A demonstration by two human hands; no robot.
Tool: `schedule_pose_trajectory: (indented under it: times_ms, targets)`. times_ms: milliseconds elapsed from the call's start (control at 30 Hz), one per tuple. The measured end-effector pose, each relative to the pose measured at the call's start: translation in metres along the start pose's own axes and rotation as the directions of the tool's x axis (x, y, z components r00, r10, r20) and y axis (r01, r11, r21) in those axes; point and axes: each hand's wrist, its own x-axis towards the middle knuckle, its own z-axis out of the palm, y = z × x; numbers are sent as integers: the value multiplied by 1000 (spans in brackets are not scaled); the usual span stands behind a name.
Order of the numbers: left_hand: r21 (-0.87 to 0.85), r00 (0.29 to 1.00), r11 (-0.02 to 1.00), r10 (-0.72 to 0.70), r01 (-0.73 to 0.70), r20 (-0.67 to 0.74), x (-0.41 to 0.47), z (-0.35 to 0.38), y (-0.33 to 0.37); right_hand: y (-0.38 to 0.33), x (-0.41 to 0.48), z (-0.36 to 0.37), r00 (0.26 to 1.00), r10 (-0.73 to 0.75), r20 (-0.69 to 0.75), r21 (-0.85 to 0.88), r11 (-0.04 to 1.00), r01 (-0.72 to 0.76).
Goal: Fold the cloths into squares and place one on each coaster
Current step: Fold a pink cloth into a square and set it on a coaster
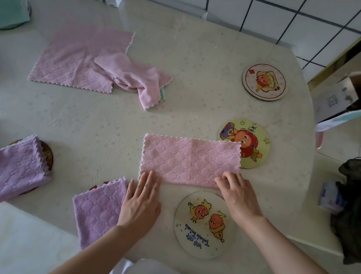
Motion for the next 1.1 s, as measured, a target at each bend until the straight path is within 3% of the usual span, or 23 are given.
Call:
schedule_pose_trajectory:
  times_ms: [267, 500, 700, 900, 967, 1100]
  targets:
    - [89, 1000, 996, -26, 28, -14, 39, -10, -20, -2, 9, -6, 987, -51, -155, 36, 998, 57]
    - [91, 985, 982, -170, 166, 39, 67, -30, -31, -41, -10, -11, 961, -151, -234, 255, 944, 210]
    - [-40, 988, 989, 137, -140, -70, 42, -25, 1, -73, -13, -14, 960, -120, -251, 408, 887, 218]
    - [-150, 933, 944, 250, -295, -261, 26, -16, 18, -98, -12, -32, 962, -153, -225, 598, 758, 260]
    - [-177, 904, 908, 324, -380, -279, 24, -11, 13, -93, -9, -36, 955, -189, -226, 589, 755, 289]
    - [-168, 819, 809, 520, -563, -243, 23, -5, -7, -57, 5, -23, 943, -226, -245, 362, 881, 306]
